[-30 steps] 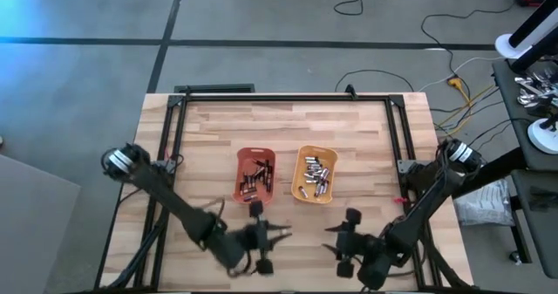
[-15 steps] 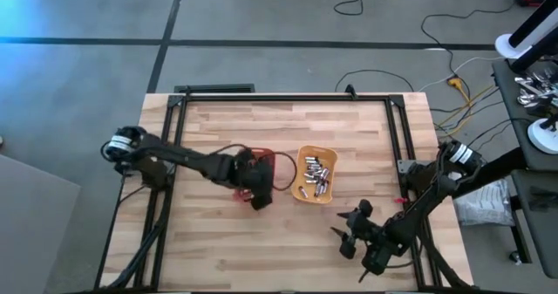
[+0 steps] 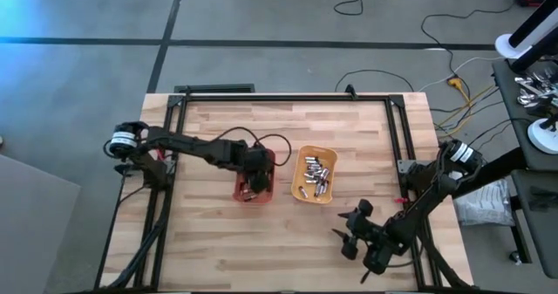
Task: Sort batteries
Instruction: Put the brown-black battery into the orange bin
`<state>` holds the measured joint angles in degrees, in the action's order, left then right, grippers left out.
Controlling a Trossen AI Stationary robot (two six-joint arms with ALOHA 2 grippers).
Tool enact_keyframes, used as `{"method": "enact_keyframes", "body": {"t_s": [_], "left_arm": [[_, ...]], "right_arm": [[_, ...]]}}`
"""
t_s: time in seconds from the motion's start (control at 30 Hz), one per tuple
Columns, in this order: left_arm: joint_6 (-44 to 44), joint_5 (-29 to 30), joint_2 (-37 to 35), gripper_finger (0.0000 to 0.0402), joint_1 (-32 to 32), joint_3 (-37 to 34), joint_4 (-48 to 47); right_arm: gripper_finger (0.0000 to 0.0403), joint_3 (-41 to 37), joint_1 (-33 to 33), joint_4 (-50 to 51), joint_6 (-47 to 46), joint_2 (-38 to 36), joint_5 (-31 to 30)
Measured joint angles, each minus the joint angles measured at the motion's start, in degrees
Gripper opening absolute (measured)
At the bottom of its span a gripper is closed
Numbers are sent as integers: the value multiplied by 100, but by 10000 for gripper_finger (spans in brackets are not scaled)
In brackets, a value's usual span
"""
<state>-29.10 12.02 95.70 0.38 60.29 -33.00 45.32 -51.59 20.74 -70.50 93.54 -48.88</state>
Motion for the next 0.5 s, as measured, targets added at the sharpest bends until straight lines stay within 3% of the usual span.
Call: {"method": "enact_keyframes", "body": {"t_s": [0.2, 0.5], "left_arm": [[69, -300, 213, 36, 88, -3, 225], [-268, -66, 700, 36, 85, 142, 259]], "right_arm": [[265, -2, 99, -7, 114, 0, -27], [281, -11, 85, -20, 155, 0, 221]]}}
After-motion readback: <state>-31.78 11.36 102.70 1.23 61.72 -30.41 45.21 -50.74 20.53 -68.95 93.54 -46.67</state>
